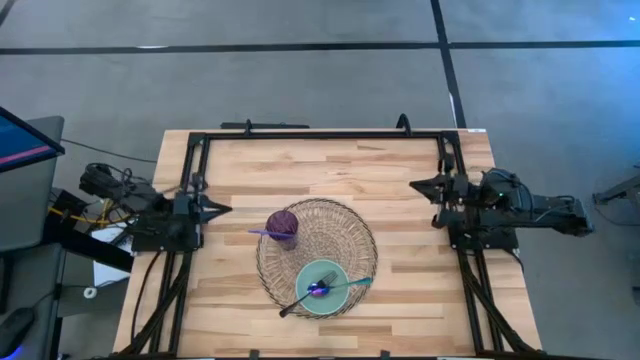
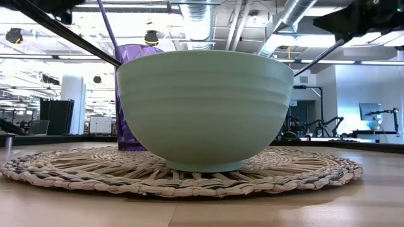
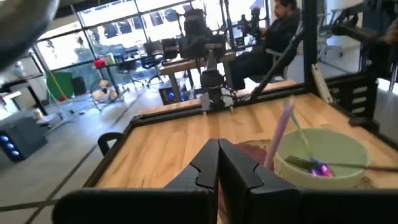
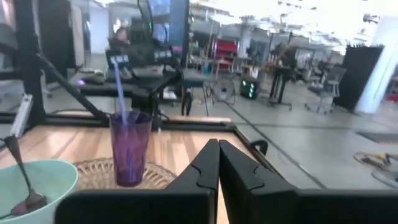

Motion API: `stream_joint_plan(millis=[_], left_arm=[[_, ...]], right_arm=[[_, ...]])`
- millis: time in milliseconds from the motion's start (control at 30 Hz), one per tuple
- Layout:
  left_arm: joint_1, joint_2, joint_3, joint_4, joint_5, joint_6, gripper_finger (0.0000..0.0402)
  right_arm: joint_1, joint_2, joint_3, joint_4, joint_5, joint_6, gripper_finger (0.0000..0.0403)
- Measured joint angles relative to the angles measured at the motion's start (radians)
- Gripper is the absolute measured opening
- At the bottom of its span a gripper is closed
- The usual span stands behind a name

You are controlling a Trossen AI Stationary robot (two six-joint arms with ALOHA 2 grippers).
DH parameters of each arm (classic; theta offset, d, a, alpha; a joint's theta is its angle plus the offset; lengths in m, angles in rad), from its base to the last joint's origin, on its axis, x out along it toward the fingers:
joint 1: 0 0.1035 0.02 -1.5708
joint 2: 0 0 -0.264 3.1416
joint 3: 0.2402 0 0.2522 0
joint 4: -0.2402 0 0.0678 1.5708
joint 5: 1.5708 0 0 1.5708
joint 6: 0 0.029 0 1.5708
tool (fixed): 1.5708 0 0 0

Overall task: Pick & Place Utensil
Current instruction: Return to Home Position

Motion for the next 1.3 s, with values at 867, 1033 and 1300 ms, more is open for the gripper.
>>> stream_joint_plan(millis=[867,1033,1300], left_arm=[[0.245,-0.004,-0.31,0.394,0.252,0.074,0.0009],[0.375,-0.004,-0.355,0.399,0.328,-0.01,0.0006],[0.535,-0.004,-0.369,0.392,0.408,-0.086,0.001]], right_arm=[[-0.062,-0.167,-0.132,0.087,-0.054,-0.169,0.0002],[-0.094,-0.167,-0.132,0.087,-0.054,-0.172,0.0002],[-0.126,-0.167,-0.132,0.114,-0.055,-0.193,0.0002]])
